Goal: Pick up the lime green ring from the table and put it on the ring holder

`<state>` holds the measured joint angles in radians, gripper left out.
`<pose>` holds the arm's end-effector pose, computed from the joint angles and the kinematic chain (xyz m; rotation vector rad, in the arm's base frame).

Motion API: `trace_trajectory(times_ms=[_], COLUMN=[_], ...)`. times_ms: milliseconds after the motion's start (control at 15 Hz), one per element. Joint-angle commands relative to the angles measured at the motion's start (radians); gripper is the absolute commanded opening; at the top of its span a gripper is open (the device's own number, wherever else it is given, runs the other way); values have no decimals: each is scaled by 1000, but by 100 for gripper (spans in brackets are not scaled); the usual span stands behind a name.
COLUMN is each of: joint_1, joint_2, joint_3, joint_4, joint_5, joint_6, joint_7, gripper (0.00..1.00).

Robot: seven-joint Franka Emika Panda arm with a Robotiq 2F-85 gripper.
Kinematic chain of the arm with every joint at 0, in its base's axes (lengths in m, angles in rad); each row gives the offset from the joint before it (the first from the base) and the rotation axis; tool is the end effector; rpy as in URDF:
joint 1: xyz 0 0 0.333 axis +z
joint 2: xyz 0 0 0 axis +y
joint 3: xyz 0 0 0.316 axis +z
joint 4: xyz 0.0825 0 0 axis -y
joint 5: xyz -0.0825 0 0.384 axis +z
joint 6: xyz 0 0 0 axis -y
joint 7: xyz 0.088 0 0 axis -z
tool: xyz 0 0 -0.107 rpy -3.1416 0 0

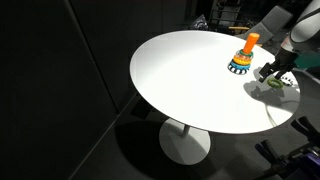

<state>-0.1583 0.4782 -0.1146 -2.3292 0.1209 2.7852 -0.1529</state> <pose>0.4872 -0.1462 0.1328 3.1144 -0.3462 -0.0290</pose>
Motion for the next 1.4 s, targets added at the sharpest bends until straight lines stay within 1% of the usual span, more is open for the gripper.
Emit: trace_trajectory(times_ms=[0,67,133,200,267,333,533,733,800,867,933,1000,1067,1133,1200,1267,1333], joint_1=[-30,-32,-33,-33,-34,-35,-37,-38,-38,-39,-39,-38,-38,-39,-38,-39,-40], joint_2=[27,31,35,37,40,41,43,47,47,48,49,48,47,46,39,31,27], joint_3=[22,24,24,25,26,26,27,26,26,26,26,28,29,30,31,35,36], joint_4=[31,33,35,36,36,37,37,39,40,41,42,43,43,42,41,40,40], joint_5=[-18,-17,-17,-17,-17,-17,-18,-20,-20,-20,-21,-20,-20,-20,-20,-18,-18], joint_6=[5,3,2,2,2,1,1,1,1,1,1,1,2,1,1,-3,-8], joint_7=[5,4,4,4,4,3,2,4,4,4,4,4,3,3,3,2,1], gripper=[100,98,92,91,86,89,86,70,62,62,57,48,43,35,23,16,6])
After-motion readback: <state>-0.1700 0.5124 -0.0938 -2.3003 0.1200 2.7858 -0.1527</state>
